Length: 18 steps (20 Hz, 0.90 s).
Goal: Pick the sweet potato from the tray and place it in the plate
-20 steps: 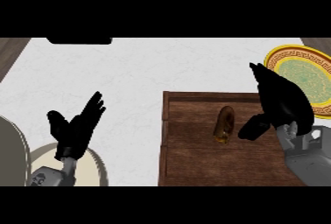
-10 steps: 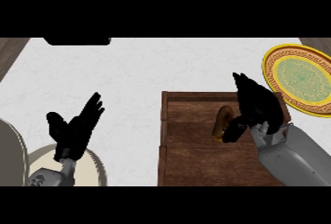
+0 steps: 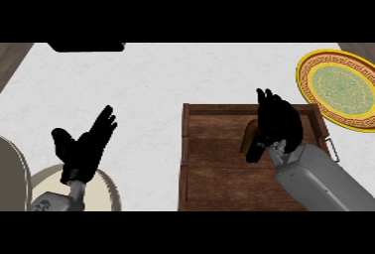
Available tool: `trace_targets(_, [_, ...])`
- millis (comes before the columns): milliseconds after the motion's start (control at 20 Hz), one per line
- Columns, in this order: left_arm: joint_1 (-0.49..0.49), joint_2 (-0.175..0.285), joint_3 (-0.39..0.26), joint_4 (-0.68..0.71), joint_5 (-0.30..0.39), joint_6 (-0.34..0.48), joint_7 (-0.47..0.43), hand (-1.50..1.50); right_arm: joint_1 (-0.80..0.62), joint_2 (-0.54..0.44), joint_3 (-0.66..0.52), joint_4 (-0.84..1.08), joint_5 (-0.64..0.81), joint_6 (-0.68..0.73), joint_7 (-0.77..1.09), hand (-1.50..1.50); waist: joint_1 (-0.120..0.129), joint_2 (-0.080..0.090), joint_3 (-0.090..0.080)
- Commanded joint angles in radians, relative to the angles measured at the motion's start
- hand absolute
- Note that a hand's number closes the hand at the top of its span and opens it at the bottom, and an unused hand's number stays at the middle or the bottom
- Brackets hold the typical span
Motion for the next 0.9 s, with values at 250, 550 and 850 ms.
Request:
trace_targets(250, [0.092, -0.006, -0.002, 0.035, 0.016, -0.050, 0.004, 0.00, 0.001, 0.065, -0.009, 0.071, 0.075, 0.060, 0.146, -1.50, 0.006, 0.010, -0.015])
trace_targets(550, [0.054, -0.034, 0.004, 0.053, -0.013, -0.014, 0.041, 0.00, 0.042, 0.074, -0.037, 0.149, 0.082, 0.064, 0.063, -1.50, 0.002, 0.013, -0.015])
trace_targets(850, [0.084, -0.016, 0.032, 0.103, -0.003, -0.090, -0.034, 0.00, 0.061, 0.052, -0.010, 0.220, 0.111, 0.094, -0.051, 1.50, 0.006, 0.016, -0.015])
